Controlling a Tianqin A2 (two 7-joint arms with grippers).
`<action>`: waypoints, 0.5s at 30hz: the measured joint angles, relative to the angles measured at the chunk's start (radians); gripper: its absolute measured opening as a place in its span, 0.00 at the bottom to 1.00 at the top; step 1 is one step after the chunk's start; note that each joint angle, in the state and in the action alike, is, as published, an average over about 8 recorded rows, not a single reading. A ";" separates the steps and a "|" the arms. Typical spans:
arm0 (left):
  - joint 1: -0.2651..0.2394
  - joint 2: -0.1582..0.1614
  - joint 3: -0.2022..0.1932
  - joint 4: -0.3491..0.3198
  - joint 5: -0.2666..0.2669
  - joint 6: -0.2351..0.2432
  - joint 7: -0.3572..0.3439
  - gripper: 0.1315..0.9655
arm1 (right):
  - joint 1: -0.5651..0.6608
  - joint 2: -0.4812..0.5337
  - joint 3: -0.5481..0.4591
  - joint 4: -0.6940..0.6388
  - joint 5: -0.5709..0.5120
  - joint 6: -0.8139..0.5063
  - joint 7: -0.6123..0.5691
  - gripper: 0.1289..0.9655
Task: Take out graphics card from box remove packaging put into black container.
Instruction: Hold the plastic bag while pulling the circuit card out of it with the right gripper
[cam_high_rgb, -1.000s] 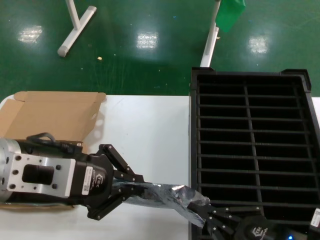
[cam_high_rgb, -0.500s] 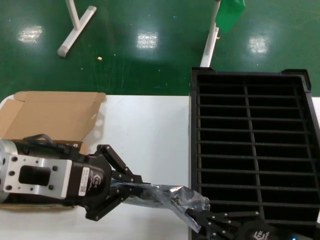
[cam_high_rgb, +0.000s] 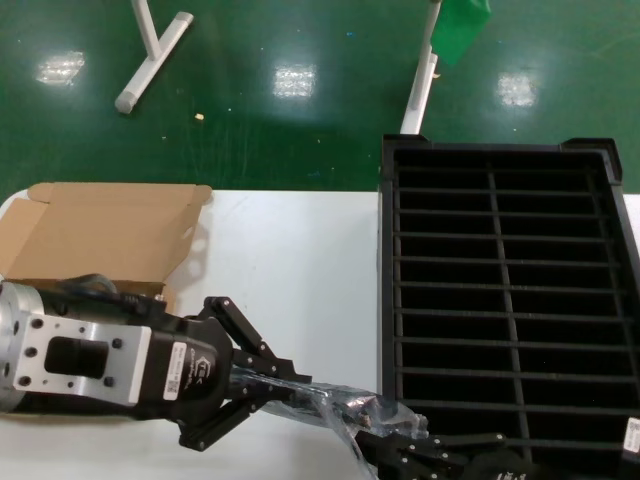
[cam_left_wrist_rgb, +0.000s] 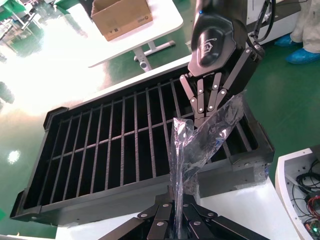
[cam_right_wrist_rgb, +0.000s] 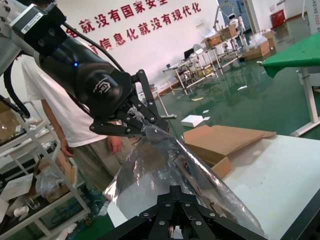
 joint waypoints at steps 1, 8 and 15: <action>0.000 0.000 0.001 0.000 0.000 0.000 0.000 0.01 | 0.002 0.000 -0.001 0.000 0.000 0.000 0.001 0.02; 0.011 -0.007 -0.002 0.000 -0.011 0.000 0.003 0.01 | 0.016 -0.004 0.000 -0.008 0.002 -0.001 0.001 0.02; 0.023 -0.023 -0.011 0.000 -0.059 0.013 0.001 0.01 | 0.022 -0.017 0.008 -0.017 0.006 -0.010 -0.026 0.03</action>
